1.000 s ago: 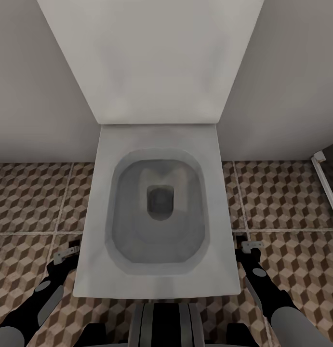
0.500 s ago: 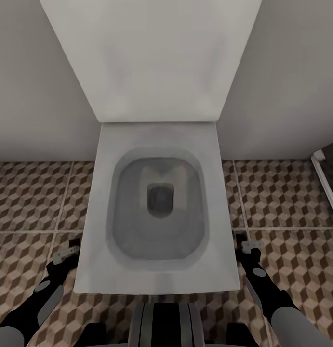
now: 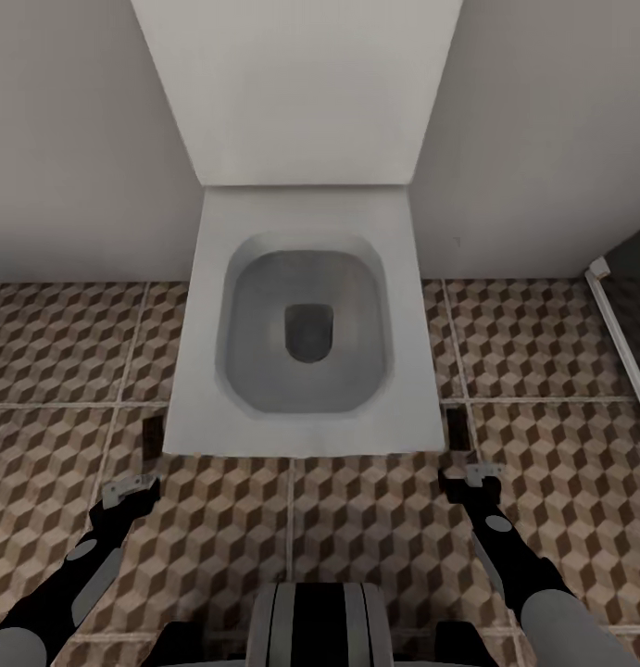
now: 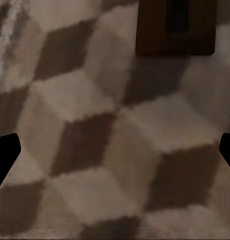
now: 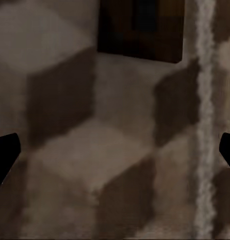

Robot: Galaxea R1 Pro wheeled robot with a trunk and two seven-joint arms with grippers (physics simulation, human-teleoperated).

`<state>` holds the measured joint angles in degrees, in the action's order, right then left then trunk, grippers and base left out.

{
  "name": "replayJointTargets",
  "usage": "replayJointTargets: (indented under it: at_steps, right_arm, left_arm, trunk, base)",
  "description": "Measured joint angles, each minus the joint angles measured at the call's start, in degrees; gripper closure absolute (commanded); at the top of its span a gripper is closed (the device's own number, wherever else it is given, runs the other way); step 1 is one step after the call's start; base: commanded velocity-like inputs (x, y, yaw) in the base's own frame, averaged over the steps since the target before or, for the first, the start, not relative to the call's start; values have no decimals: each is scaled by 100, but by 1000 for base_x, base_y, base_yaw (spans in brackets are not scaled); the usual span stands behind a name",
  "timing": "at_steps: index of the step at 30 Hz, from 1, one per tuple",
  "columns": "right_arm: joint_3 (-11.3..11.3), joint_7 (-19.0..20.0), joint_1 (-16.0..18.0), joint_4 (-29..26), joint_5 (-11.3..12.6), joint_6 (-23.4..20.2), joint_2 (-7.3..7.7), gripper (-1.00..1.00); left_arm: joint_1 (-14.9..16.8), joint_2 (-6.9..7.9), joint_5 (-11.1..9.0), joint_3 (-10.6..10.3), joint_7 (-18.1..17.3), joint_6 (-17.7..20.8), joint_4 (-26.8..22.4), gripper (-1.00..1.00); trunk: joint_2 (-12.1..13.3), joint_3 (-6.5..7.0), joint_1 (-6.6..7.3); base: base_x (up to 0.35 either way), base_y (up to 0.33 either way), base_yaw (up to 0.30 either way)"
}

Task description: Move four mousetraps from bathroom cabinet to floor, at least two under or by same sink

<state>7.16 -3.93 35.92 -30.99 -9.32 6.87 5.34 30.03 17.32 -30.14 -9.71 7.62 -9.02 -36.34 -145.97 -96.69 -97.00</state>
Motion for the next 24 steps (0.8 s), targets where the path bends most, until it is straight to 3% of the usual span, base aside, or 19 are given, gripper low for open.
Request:
replayJointTargets:
  at_steps: [18, 24]
  right_arm:
    - [1, 0, 0, 0, -1, 0, 0, -100]
    - [-2, 0, 0, 0, 0, 0, -2, -100]
  left_arm:
    - [0, -8, 0, -7, 0, 6, 4, -100]
    - [0, -4, -1, -7, -12, 17, 0, -100]
  trunk:
    - [0, 0, 0]
    - [0, 0, 3]
  base:
    - [-334, 0, 0]
    - [-120, 0, 0]
